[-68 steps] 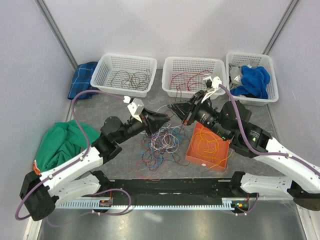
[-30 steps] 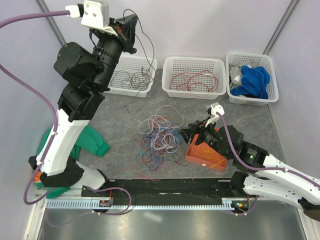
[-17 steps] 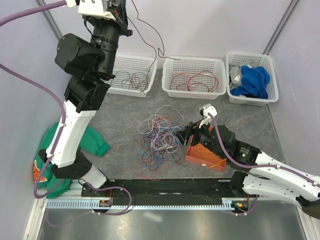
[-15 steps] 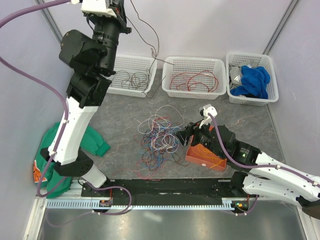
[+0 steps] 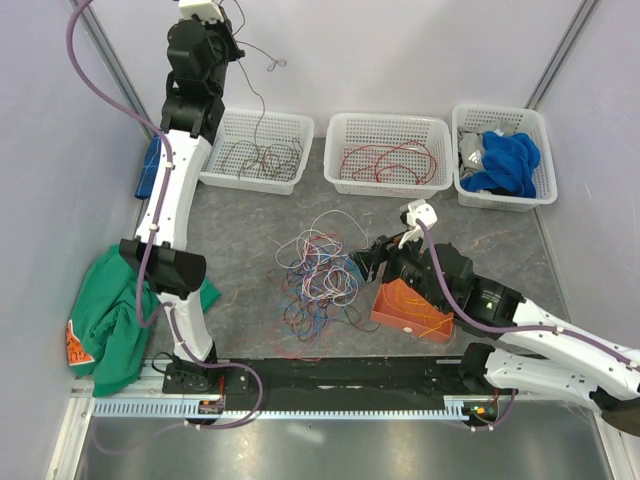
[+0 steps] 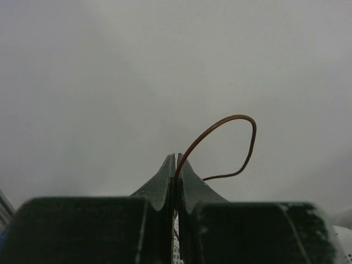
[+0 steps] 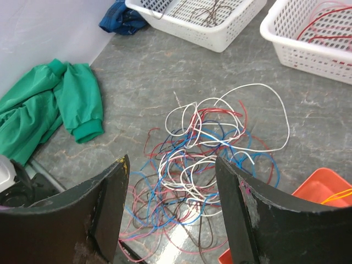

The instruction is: Untangle the cables

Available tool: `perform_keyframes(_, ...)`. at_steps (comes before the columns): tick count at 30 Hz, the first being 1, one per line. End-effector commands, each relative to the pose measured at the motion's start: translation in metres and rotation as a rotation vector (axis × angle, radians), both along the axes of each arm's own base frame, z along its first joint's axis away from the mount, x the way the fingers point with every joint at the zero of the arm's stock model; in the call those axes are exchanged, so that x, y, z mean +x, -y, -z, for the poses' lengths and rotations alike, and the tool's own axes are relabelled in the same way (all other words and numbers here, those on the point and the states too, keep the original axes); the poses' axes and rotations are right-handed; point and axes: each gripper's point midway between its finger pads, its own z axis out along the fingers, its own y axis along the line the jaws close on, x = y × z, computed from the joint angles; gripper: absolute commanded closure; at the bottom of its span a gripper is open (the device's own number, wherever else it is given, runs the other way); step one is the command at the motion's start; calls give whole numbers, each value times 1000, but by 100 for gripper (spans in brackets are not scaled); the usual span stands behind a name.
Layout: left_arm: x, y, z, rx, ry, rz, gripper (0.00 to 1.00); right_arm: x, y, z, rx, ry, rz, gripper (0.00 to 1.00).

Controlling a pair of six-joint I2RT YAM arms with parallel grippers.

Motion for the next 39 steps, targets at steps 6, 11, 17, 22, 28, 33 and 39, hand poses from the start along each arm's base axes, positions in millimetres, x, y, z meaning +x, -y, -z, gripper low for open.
perform_keyframes(6,74,-38,48,-145,21,23,98,30,-7,-9,-61,37,64,28)
perform_keyframes(11,105,-38,98,-196,-55,47,98,49,-4,11,-90,-11,100,28)
perform_keyframes(17,110,-46,140,-148,-114,-7,57,53,4,24,-53,-60,121,28)
perform_keyframes(22,94,-51,113,-174,-105,-25,0,43,14,12,9,-46,124,28)
perform_keyframes(28,27,-39,54,-255,-47,52,0,36,28,4,34,-33,147,28)
perform_keyframes(33,-75,10,46,-309,-67,209,0,31,44,-2,71,-15,189,28)
perform_keyframes(39,-177,115,103,-180,-158,376,0,23,58,-8,108,7,207,28)
